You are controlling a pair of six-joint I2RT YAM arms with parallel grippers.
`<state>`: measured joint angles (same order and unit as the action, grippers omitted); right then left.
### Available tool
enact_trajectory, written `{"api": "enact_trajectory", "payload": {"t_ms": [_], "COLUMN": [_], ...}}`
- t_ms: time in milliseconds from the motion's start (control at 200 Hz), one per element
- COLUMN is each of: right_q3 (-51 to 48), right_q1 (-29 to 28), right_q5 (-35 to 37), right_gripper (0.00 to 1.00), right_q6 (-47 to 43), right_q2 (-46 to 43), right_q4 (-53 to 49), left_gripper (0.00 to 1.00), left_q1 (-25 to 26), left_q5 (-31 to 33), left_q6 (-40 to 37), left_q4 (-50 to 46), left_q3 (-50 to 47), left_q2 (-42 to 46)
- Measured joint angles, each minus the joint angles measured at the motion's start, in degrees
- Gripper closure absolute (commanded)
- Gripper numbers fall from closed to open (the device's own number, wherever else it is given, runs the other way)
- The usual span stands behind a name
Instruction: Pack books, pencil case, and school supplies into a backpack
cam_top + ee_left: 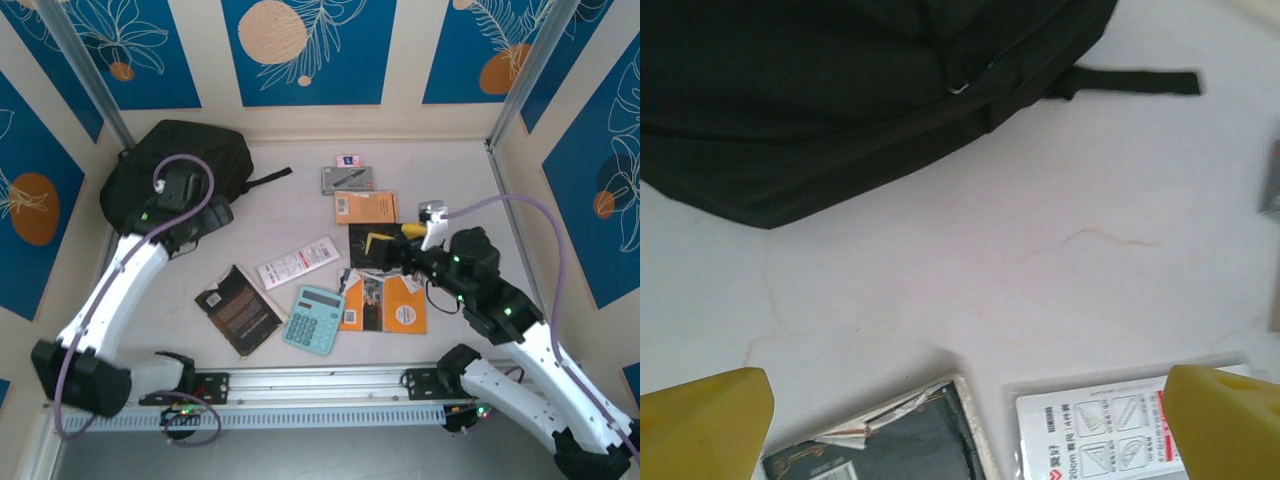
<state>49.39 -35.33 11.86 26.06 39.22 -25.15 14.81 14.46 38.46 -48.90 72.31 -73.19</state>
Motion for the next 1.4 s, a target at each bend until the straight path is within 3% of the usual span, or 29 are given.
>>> {"api": "enact_trajectory", "payload": {"t_ms": [90,210,495,765,980,1090,1195,1285,1400], "right_q3": [1.0,1.1,0.9,-0.2,-0.7,-2.3,-3.7,-4.5,-6.3], "right_q1": [-0.7,-1.2,-1.9,-1.8,-0.7,-0.1,0.2,0.2,0.2], "right_q5": [-0.3,-0.5,-0.5,-0.7,-0.7,-0.7,-0.7,-0.7,-1.1], "right_gripper": [0.01,0.0,0.0,0.01,0.0,0.0,0.01,0.04,0.13], "right_q6": [1.9,4.2,5.9,7.4,7.4,7.9,8.5,9.2,10.6], "right_q2": [4.7,8.3,11.2,10.1,6.1,3.8,2.9,2.7,2.2], "right_q4": [-5.4,-9.6,-9.0,-7.6,-7.6,-7.4,-7.5,-7.4,-6.3], "left_gripper": [0.0,0.0,0.0,0.02,0.13,0.27,0.54,0.86,0.93], "left_q1": [-2.7,-8.9,-24.1,-27.0,-27.5,-27.5,-27.6,-27.7,-27.2], "left_q5": [-1.0,-5.1,-12.9,-11.8,-13.7,-15.1,-16.5,-18.1,-20.7], "left_q6": [0.1,0.9,4.6,5.8,6.7,6.6,6.0,6.4,6.2], "left_q4": [-1.7,-1.6,0.8,6.1,9.3,9.5,10.0,11.7,13.4], "left_q3": [5.2,4.6,2.6,2.6,3.5,3.5,3.5,2.6,-0.1], "left_q2": [-6.5,-9.9,-14.7,-21.4,-26.5,-28.2,-28.3,-27.9,-26.4]}}
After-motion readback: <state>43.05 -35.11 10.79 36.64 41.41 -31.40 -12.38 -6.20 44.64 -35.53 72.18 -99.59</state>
